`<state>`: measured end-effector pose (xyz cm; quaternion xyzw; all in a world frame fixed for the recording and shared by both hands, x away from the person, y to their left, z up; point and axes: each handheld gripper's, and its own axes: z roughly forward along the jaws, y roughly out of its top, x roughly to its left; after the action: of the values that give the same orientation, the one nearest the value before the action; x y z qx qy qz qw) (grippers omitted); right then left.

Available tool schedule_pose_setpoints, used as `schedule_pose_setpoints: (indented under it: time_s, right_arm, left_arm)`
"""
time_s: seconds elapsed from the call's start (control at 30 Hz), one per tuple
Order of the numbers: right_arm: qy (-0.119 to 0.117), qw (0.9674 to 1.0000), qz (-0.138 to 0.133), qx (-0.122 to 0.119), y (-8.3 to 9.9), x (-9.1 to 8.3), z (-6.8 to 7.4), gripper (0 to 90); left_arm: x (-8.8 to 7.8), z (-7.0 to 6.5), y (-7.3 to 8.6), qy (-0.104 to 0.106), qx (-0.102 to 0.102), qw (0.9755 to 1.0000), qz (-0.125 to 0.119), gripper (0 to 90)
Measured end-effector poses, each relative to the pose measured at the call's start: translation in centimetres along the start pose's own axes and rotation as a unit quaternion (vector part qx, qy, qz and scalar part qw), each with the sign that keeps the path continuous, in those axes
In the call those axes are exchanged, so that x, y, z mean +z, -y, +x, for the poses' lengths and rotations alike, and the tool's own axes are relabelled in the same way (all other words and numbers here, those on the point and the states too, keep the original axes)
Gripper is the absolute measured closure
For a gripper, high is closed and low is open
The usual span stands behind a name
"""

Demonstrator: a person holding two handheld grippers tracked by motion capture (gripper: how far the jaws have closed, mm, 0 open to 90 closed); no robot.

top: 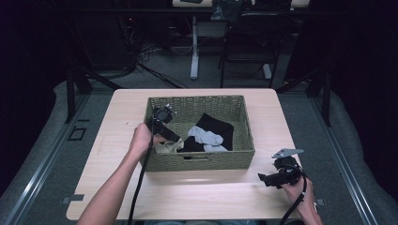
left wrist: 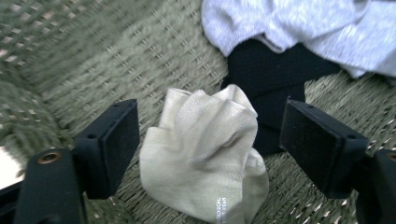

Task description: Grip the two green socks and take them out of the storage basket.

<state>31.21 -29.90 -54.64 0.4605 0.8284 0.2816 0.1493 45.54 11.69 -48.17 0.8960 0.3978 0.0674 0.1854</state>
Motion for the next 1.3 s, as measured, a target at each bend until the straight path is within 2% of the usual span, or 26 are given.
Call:
schedule_pose_setpoints:
  time_s: [0.07,0.1,0.13,0.17,0.2,0.23,0.3,0.33,0.43,0.5,0.6,0.9,1.2,1.3]
  right_arm:
    - [0.000,1.0000,0.000,0.000,0.0,0.0,0.0,6.3]
    - [-0.001,1.0000,0.000,0.000,0.0,0.0,0.0,6.3]
    - [-0.002,1.0000,-0.001,0.001,0.0,0.0,0.0,6.3]
    - [0.000,1.0000,0.000,0.000,0.0,0.0,0.0,6.3]
    - [0.000,1.0000,0.000,0.000,0.0,0.0,0.0,6.3]
    - [0.000,1.0000,0.000,-0.001,0.0,0.0,0.0,6.3]
    - [0.000,1.0000,0.000,-0.001,0.0,0.0,0.0,6.3]
    - [-0.002,1.0000,-0.001,0.000,0.0,0.0,0.0,6.3]
    - [-0.002,1.0000,-0.001,0.001,0.0,0.0,0.0,6.4]
    - [0.000,1.0000,0.000,-0.001,0.0,0.0,0.0,6.4]
    - [-0.001,1.0000,-0.001,0.000,0.0,0.0,0.0,6.4]
    - [0.001,1.0000,0.000,-0.001,0.0,-0.1,0.0,6.5]
    - [-0.001,1.0000,-0.001,0.002,0.0,-0.1,0.0,7.2]
    - [0.000,1.0000,0.000,0.001,0.0,-0.1,0.0,7.9]
  left_arm:
    - [0.3,-0.1,-0.1,-0.001,0.000,1.0000,0.010,23.7]
    - [0.8,-0.2,-0.4,-0.004,0.002,0.9997,0.026,25.5]
    - [0.8,-0.2,-0.4,-0.004,0.002,0.9997,0.026,27.8]
    - [1.3,-0.2,-0.6,-0.004,0.002,0.9992,0.039,29.4]
    - [1.3,-0.2,-0.6,-0.004,0.002,0.9992,0.039,30.9]
    - [1.7,-0.1,-0.7,-0.003,0.000,0.9987,0.050,35.0]
    - [1.9,-0.1,-0.7,-0.002,-0.001,0.9985,0.054,43.5]
    - [2.1,-0.1,-0.7,-0.001,-0.002,0.9982,0.060,43.5]
    - [2.4,-0.3,-0.8,0.002,0.001,0.9977,0.067,63.1]
    - [2.3,-0.3,-0.8,0.000,0.002,0.9979,0.065,72.4]
    - [1.9,-0.4,-0.8,0.000,0.006,0.9982,0.059,81.7]
    - [-0.9,-0.4,-0.8,-0.005,0.014,0.9995,0.029,84.8]
    - [-2.6,0.1,-1.2,-0.006,0.016,0.9996,0.022,84.7]
    - [-3.7,0.3,-1.4,-0.009,0.018,0.9996,0.019,84.8]
